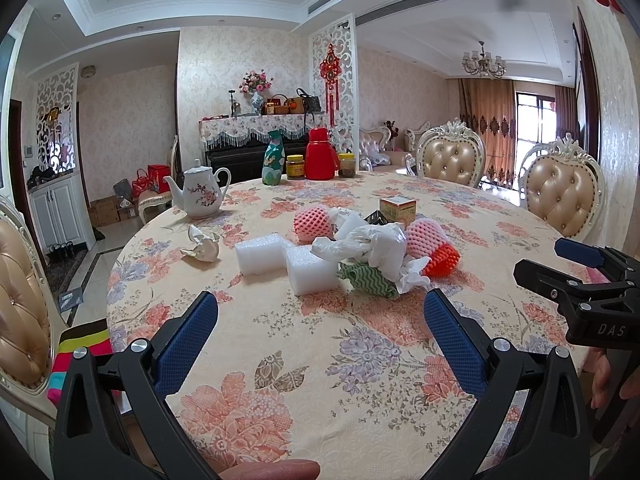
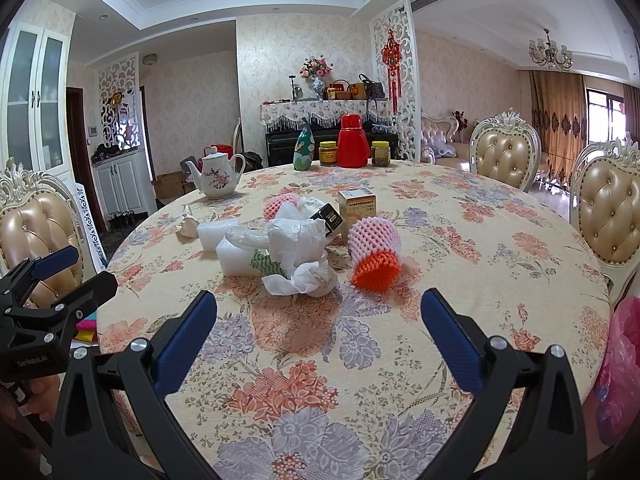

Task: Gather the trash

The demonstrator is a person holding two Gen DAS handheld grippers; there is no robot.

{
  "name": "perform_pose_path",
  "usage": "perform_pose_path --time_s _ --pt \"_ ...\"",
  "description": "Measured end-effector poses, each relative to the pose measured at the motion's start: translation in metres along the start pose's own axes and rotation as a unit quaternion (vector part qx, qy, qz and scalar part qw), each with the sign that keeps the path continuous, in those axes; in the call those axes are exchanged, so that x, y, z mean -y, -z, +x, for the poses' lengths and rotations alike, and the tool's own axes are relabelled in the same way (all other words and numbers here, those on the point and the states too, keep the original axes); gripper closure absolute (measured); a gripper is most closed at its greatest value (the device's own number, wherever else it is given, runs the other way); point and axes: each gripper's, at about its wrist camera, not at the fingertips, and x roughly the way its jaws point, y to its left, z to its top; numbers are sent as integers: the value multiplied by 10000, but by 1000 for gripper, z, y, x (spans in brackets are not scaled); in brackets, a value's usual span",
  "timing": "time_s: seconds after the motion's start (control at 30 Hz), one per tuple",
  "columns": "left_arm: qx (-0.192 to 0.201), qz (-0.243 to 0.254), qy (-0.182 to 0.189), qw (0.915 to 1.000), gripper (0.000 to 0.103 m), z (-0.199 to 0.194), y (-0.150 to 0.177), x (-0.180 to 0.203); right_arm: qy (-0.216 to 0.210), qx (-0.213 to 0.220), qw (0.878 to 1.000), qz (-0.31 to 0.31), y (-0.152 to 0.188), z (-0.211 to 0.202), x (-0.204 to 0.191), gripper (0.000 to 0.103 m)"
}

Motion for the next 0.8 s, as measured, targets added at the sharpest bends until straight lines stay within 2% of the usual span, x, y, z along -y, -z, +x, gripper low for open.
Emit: perform_pose_path --time_s 0.8 --pt "-16 -17 15 10000 7 1 6 8 -8 -19 10000 25 0 1 0 4"
